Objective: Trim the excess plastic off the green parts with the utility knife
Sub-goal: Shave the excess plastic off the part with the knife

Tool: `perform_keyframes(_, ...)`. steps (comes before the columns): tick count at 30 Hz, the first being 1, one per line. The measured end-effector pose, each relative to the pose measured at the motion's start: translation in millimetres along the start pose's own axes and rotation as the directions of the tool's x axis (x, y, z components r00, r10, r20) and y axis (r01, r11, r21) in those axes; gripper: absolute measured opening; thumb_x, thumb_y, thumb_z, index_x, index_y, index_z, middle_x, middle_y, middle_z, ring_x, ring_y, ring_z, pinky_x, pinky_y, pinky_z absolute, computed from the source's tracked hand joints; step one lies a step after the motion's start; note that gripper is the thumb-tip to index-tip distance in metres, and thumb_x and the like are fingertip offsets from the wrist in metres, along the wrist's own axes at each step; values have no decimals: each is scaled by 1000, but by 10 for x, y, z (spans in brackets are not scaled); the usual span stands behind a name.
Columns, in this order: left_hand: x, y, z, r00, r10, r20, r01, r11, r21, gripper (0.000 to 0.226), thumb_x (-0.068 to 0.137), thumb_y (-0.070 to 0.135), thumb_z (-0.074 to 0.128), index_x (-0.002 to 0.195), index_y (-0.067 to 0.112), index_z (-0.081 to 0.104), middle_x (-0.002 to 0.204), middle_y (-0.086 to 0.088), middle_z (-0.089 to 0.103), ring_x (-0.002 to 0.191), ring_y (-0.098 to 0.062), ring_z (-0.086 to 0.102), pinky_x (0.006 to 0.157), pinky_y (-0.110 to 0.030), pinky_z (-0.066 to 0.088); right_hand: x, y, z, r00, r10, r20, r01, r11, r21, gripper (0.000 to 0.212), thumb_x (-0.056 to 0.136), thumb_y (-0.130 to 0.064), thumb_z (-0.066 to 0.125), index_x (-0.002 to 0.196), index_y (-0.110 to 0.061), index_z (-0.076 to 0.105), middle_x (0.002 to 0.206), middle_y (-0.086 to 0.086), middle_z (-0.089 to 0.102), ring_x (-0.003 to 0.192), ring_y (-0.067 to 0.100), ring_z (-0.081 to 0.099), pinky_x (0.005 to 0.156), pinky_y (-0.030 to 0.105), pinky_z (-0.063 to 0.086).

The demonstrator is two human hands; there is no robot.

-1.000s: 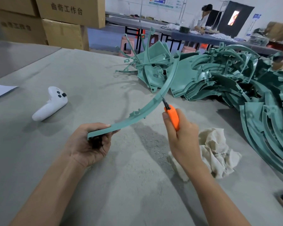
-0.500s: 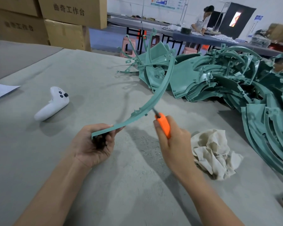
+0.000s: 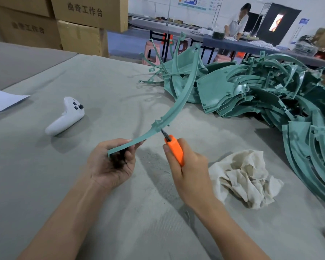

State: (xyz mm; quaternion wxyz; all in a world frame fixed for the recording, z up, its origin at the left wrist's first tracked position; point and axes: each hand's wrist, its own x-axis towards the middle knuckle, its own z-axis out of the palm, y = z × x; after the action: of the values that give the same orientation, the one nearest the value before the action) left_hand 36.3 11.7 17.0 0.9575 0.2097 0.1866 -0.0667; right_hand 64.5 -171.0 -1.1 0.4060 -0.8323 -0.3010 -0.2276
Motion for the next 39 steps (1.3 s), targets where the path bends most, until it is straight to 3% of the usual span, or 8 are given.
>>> perform_keyframes(3,9,-23,13,999,13,-38,-13,1000,1,72,46,-7,71,115,6,55,98,-20,73,48,-8,64,41,-15,48,67,30,-57,999,25,-20,-25,1000,7,36,98,-47,41,83,-14,49,51,-12,34,42,14,38,41,33,34)
perform_keyframes(7,5,-62,37,997,2,-71,-1,1000,14,36,60,-3,62,95,2,59,96,-21,73,47,-9,64,40,-15,47,123,80,-129,987,102,-123,-96,994,52,33,99,-42,43,79,-17,48,51,-13,33,42,11,37,40,22,27)
perform_keyframes(11,7,-99,55,996,30,-81,-33,998,-45,43,59,-4,62,102,0,60,96,-21,73,48,-9,64,41,-15,48,23,-26,4,997,50,-56,-49,998,30,31,101,-43,42,84,-17,48,52,-11,35,43,16,40,40,30,33)
perform_keyframes(17,7,-89,53,989,85,-125,-94,993,-68,20,64,-4,63,84,1,59,110,-16,67,49,-13,66,42,-15,48,14,-47,29,999,27,-37,-26,999,41,34,100,-43,40,85,-15,49,52,-9,36,44,19,40,40,33,34)
perform_keyframes(29,-9,-184,123,995,82,-57,-89,989,-122,49,62,-4,64,111,1,59,107,-15,67,51,-12,66,43,-16,50,28,-55,-3,996,27,-89,-27,1000,9,33,100,-42,40,88,-14,52,53,-13,35,43,14,40,41,29,36)
perform_keyframes(32,18,-229,170,993,101,-57,-107,988,-115,33,63,-3,61,96,-3,60,80,-14,68,49,-12,65,43,-16,49,-40,-144,28,998,-55,-14,53,991,-124,38,98,-42,41,93,-8,58,59,-3,48,44,19,47,42,39,42)
perform_keyframes(34,22,-256,195,994,101,-44,-105,988,-112,27,63,-2,59,90,-3,60,66,-13,66,47,-12,63,43,-17,50,-79,-203,75,995,-102,-2,100,980,-175,36,97,-40,43,92,-7,59,60,-1,51,45,23,48,41,39,42)
perform_keyframes(39,-24,-237,170,990,121,-68,-125,990,-62,10,64,-3,65,72,1,59,86,-15,67,52,-13,65,43,-15,49,77,-57,-45,997,2,-75,-5,999,-37,38,99,-44,40,90,-10,55,55,-8,42,41,11,39,40,38,39)
